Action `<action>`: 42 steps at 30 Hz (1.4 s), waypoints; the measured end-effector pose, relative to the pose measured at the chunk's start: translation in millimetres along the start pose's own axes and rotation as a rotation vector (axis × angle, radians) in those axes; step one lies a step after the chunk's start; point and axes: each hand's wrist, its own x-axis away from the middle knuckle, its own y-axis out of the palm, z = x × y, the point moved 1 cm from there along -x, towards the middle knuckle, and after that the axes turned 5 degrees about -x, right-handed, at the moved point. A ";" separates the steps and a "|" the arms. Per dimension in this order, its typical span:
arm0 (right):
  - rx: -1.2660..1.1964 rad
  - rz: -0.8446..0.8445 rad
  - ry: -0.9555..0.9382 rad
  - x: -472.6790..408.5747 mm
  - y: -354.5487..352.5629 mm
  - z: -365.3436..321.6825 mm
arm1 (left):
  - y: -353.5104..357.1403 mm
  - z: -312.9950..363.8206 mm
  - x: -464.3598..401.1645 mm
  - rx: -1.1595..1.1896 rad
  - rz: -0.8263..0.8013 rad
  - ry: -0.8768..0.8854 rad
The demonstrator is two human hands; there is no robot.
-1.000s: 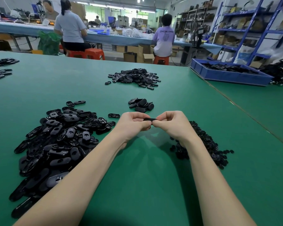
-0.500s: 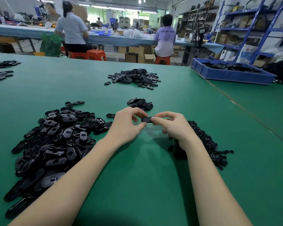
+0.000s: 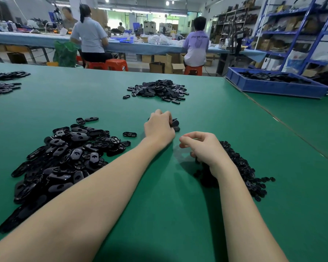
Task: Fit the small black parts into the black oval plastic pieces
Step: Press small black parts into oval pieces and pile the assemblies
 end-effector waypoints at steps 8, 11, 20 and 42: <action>0.034 -0.033 -0.032 1.6 2.5 -0.5 | -10.3 -6.1 36.1 0.089 0.038 0.038; 0.066 -0.047 -0.049 1.8 5.4 -1.1 | -19.4 -17.7 51.9 0.088 0.056 0.047; 0.284 -0.116 -0.069 -0.2 21.9 1.1 | -51.1 -54.5 42.9 -0.260 -0.110 -0.102; 0.393 -0.032 -0.095 3.5 4.3 -9.1 | -48.1 -37.4 59.1 0.448 -0.035 -0.023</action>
